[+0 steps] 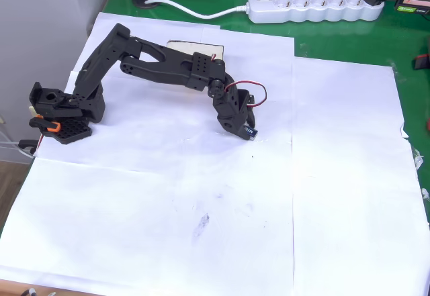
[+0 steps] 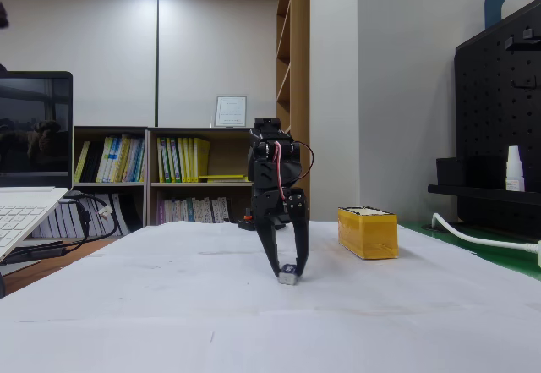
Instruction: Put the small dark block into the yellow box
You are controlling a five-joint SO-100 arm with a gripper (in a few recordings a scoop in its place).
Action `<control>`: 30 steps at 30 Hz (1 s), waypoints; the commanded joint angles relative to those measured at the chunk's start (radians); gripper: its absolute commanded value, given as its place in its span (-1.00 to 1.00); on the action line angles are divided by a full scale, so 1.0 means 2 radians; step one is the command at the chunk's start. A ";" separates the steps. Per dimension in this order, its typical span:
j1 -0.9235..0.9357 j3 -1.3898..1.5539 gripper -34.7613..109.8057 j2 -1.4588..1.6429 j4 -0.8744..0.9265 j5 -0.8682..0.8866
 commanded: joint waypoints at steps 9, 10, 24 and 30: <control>-0.009 0.023 -0.52 -0.051 0.012 0.028; -0.011 0.024 -0.52 -0.061 0.012 0.037; -0.061 0.043 -0.52 -0.269 0.117 0.125; -0.139 0.041 -0.52 -0.341 0.216 0.137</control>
